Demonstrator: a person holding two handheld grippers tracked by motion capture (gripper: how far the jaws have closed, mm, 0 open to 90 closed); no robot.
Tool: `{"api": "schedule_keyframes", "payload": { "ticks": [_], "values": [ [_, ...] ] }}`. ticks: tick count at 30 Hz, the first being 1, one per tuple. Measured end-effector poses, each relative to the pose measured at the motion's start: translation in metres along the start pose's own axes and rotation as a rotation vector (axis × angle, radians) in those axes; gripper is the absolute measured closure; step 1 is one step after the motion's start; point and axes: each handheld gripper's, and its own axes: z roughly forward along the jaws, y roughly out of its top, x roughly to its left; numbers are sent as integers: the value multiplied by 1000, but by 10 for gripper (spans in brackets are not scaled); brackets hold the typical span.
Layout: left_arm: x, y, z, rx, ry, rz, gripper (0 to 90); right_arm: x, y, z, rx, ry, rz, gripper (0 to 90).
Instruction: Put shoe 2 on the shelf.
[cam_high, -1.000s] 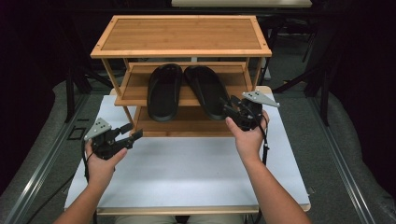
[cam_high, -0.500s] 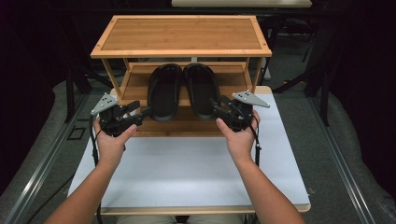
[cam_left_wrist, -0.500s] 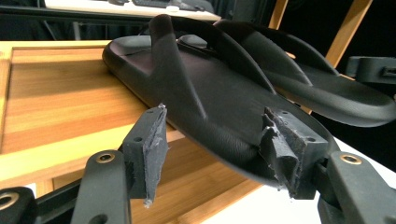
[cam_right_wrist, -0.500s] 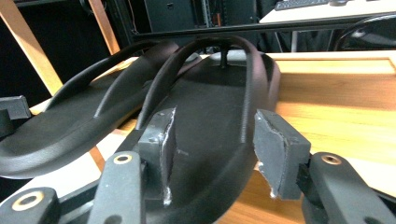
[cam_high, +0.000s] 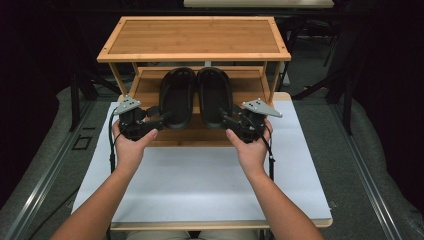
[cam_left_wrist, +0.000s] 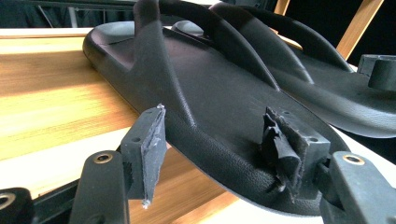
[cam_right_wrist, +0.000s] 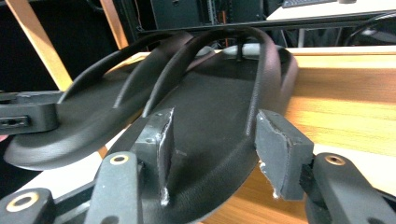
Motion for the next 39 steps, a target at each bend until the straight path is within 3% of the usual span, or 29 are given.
{"api": "schedule_keyframes", "payload": {
  "ticks": [8, 16, 21, 39],
  "values": [
    [2, 3, 10, -6, -2, -3, 399, 8, -1, 9, 0, 18, -15, 474],
    [1, 3, 15, -19, 3, -24, 399, 0, 3, 18, 7, 19, -7, 500],
    [1, 4, 18, -10, 19, -16, 399, -1, 8, 23, 25, -6, -13, 500],
    [4, 8, 28, -14, 28, -24, 399, -5, 11, 33, 25, -31, -15, 498]
  ]
}}
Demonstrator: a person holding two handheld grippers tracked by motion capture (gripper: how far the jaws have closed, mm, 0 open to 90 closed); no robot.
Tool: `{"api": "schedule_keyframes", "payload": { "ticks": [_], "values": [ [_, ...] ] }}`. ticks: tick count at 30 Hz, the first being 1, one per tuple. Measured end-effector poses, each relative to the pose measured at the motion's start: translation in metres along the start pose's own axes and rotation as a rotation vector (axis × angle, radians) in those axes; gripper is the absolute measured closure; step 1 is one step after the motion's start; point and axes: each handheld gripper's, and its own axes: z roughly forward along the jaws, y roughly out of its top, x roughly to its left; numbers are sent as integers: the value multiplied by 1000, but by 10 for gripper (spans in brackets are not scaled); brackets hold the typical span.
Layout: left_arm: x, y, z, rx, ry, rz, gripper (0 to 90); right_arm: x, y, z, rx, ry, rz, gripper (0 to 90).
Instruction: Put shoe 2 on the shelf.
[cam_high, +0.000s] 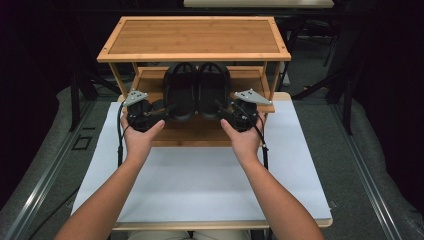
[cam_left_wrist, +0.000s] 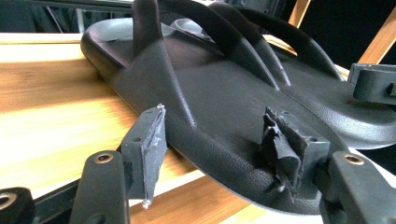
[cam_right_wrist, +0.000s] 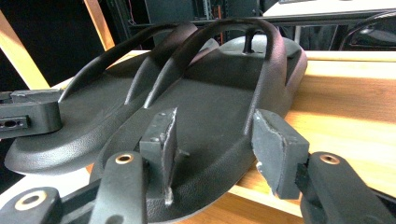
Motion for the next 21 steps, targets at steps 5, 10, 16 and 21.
{"api": "schedule_keyframes", "payload": {
  "ticks": [5, 10, 16, 21],
  "values": [
    [0, 0, 2, 0, 4, -6, 400, -1, 0, 1, -4, 8, 8, 495],
    [1, 0, 2, -2, 5, -10, 401, -3, 0, 2, -7, 2, 10, 493],
    [1, 0, 3, -5, 5, -11, 403, -4, 0, 4, -6, 4, 15, 491],
    [1, 0, 2, -5, 3, -14, 403, -3, 0, 4, -6, -5, 11, 487]
  ]
}}
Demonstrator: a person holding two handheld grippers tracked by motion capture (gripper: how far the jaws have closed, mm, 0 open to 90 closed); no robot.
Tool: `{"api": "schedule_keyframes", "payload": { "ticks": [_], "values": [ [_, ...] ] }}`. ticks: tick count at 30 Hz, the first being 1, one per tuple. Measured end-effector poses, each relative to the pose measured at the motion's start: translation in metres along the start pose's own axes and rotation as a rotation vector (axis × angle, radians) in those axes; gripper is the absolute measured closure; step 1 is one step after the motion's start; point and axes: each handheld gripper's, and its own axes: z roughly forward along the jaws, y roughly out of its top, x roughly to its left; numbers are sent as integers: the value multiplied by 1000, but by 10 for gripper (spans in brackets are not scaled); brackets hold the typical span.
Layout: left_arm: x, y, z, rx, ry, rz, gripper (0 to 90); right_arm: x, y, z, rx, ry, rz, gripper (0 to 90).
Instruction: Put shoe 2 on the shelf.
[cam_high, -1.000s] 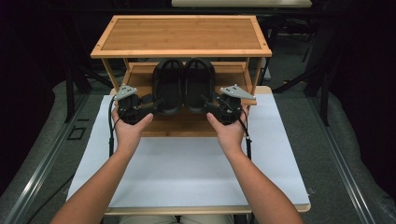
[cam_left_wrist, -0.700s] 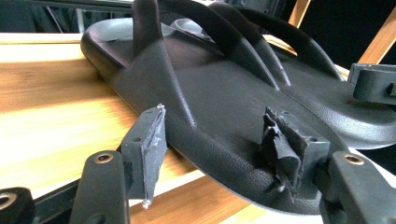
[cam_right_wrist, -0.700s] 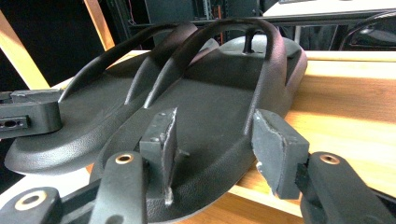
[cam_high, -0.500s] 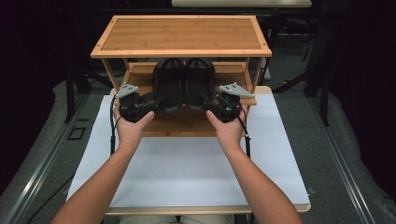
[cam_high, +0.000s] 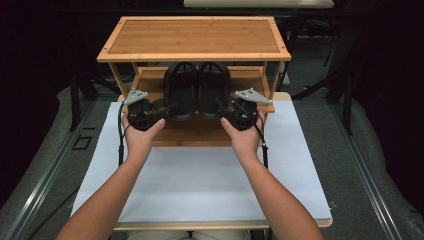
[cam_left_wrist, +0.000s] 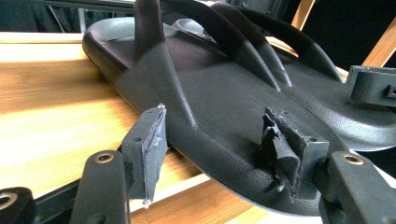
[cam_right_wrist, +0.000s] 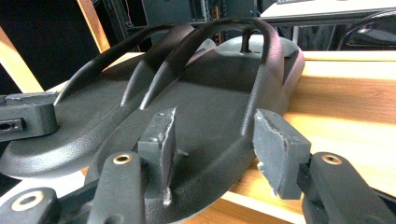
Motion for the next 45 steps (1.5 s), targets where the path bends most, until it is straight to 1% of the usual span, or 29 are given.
{"api": "schedule_keyframes", "payload": {
  "ticks": [5, 6, 8, 9, 11, 13, 15, 17, 18, 19, 20, 22, 23, 26, 27, 28, 30, 31, 35, 36, 39, 42, 45],
  "values": [
    [0, 0, -1, 6, -1, -9, 406, 0, 1, 0, 9, 9, 2, 484],
    [0, 0, -2, 8, -1, -9, 410, 0, 2, 0, 11, -6, -3, 484],
    [0, 1, -3, 7, -1, -3, 411, 0, 2, 0, 11, -4, -4, 484],
    [-1, 1, -3, 8, -2, -1, 412, 0, 2, 0, 12, 8, -5, 483],
    [-1, 1, -5, 6, -1, 2, 412, -1, 2, 0, 13, 12, -4, 482],
    [0, 1, -8, 9, 3, 4, 411, -1, 2, -1, 12, 11, -5, 481],
    [0, 2, -11, 7, 0, 6, 411, -1, 2, -1, 17, -1, -9, 481],
    [0, 3, -16, 5, -5, 12, 411, -1, 2, -3, 21, 18, -11, 481],
    [0, 3, -16, 5, -5, 12, 411, -1, 2, -3, 21, 18, -11, 481],
    [0, 3, -20, 4, -7, 21, 411, 1, 1, -9, 13, 35, -18, 479],
    [0, 3, -24, 4, -5, 31, 411, 2, 1, -11, 15, 38, -23, 478],
    [0, 3, -30, -3, -9, 33, 411, 3, 2, -14, 13, 44, -29, 474],
    [1, 3, -32, -3, -10, 34, 410, 4, 2, -16, 13, 55, -34, 471],
    [3, -2, -45, -4, -20, 38, 410, 5, 3, -21, 17, 73, -44, 465],
    [5, -4, -48, -4, -21, 43, 410, 7, 3, -23, 17, 59, -48, 464],
    [7, -6, -53, -1, -18, 50, 409, 7, 3, -24, 15, 72, -50, 463],
    [11, -11, -62, -8, -18, 44, 409, 7, 4, -28, 16, 82, -56, 459],
    [14, -12, -66, -4, -16, 38, 408, 7, 4, -31, 19, 87, -60, 457],
    [25, -22, -83, -18, -10, 11, 408, 6, 3, -39, 23, 99, -67, 452],
    [26, -24, -86, -21, -9, 11, 408, 6, 2, -42, 19, 102, -66, 451],
    [31, -30, -97, -23, -4, 6, 408, 6, 0, -48, 28, 106, -74, 447],
    [34, -37, -108, -30, 4, 13, 407, 5, -4, -56, 30, 105, -82, 441],
    [36, -45, -118, -37, 8, 15, 407, 4, -8, -64, 31, 80, -107, 438]
  ]
}}
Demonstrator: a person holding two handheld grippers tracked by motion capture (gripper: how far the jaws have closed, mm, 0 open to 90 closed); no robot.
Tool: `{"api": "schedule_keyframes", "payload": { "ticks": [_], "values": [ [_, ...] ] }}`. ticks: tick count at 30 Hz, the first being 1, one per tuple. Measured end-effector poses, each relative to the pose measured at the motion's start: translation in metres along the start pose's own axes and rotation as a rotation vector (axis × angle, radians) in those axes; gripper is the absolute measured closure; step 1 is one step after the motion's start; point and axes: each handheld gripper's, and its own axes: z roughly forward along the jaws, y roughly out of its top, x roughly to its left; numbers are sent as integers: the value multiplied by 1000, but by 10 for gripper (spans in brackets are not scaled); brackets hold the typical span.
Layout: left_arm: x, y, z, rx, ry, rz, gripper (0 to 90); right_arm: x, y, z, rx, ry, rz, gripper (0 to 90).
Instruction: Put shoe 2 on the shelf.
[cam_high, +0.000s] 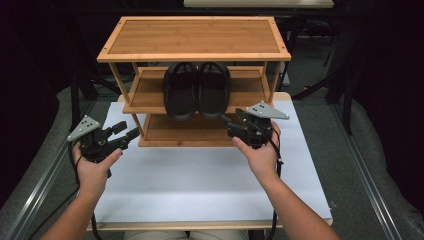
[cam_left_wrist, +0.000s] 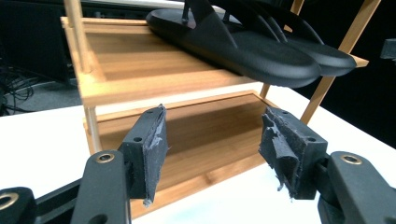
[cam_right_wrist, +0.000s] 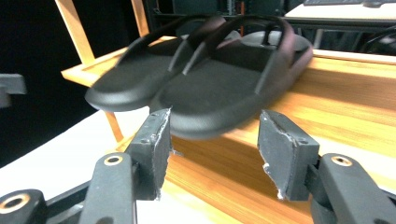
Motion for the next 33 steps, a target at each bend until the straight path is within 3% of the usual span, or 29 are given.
{"api": "schedule_keyframes", "payload": {
  "ticks": [7, 10, 14, 18, 21, 29, 33],
  "values": [
    [2, -29, -23, -36, 22, -12, 407, 2, -20, -24, -13, -42, -41, 430],
    [3, -43, -28, -18, 30, -23, 407, 4, -37, -33, -8, -69, -52, 429],
    [4, -68, -33, 22, 36, -19, 408, 3, -61, -38, 11, -78, -20, 429],
    [6, -89, -38, 66, 42, -21, 408, 3, -87, -37, 10, -100, 12, 430],
    [7, -103, -42, 76, 39, -28, 408, 3, -110, -33, 50, -114, 33, 430],
    [21, -121, -35, 128, 76, -38, 408, 2, -151, -29, 31, -193, -1, 441],
    [27, -128, -32, 150, 83, -51, 408, -7, -162, -26, 87, -201, 34, 441]
  ]
}}
